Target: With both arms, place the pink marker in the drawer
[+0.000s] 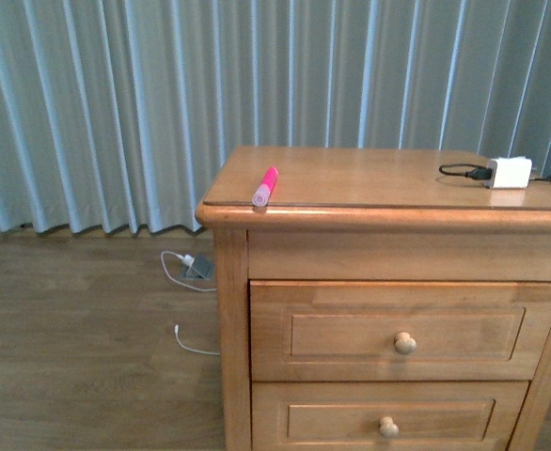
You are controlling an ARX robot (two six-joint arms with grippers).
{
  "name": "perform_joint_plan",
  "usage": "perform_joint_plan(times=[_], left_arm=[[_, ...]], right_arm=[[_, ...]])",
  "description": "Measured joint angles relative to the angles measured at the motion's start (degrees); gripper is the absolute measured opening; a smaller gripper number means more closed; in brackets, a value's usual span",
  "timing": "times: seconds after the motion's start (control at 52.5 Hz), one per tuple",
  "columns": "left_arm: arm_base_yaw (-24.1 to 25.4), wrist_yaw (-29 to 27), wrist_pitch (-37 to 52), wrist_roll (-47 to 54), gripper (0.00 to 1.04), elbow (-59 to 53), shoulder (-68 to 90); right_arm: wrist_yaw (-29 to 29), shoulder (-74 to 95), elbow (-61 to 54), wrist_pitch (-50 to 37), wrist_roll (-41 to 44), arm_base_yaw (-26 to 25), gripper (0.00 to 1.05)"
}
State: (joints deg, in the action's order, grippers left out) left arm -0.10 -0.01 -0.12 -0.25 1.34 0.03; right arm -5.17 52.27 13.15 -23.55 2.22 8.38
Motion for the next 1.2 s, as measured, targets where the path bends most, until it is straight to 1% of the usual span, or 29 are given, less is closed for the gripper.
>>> perform_joint_plan(times=[0.171, 0.457, 0.648, 0.838, 1.2], left_arm=[[0.0, 0.0, 0.0, 0.0, 0.99, 0.0, 0.0], [0.0, 0.0, 0.0, 0.0, 0.99, 0.0, 0.0], [0.0, 0.0, 0.0, 0.0, 0.99, 0.0, 0.0], [0.0, 0.0, 0.0, 0.0, 0.99, 0.0, 0.0], [0.0, 0.0, 0.0, 0.0, 0.99, 0.0, 0.0]], right_arm=[[-1.5, 21.9, 7.9, -9.2, -1.0, 4.7, 0.96], [-3.4, 46.0, 21.7, -13.7, -3.9, 7.7, 0.96], [-4.9, 57.3, 31.5, -14.6, -6.6, 8.4, 0.96], [-5.0, 64.5, 39.5, -12.2, -9.6, 8.8, 0.96], [-4.8, 73.4, 49.9, -10.6, -10.3, 8.5, 0.96]])
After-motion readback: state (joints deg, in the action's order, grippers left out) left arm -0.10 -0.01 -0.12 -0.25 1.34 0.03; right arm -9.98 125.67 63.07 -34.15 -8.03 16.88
